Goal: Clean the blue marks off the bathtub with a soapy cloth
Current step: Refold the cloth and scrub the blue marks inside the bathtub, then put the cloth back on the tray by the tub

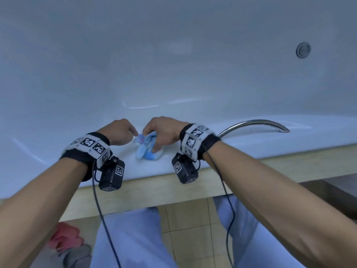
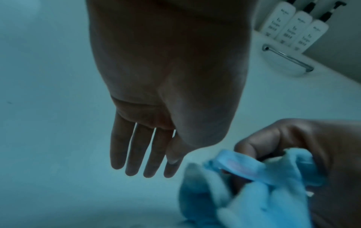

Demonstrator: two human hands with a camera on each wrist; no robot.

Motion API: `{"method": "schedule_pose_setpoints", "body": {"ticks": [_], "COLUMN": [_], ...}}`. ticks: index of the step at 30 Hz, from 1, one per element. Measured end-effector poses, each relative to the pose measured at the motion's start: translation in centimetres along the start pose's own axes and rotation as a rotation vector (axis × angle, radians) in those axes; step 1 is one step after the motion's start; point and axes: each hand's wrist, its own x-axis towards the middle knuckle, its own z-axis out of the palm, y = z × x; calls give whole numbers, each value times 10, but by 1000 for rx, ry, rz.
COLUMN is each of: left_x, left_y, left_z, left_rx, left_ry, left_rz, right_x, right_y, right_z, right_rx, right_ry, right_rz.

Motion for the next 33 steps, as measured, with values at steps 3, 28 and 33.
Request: {"method": "schedule_pose_setpoints", "body": {"ticks": [3,28,33], "left_x": [-22,-246,-249], "left_y": [-28,-322,-388], "left_z": [1,-60,-65], "left_rx": [-14,-565,-631], "left_ry": [112,1198,1132], "left_rz": [-81,6,-159], "right_x": [16,121,165], "right_y": [-35,-385,-449], "right_z": [40,112,124], "right_rx": [1,893,591], "right_ry": [199,421,327], "right_rz": [-53,-325,-331]}}
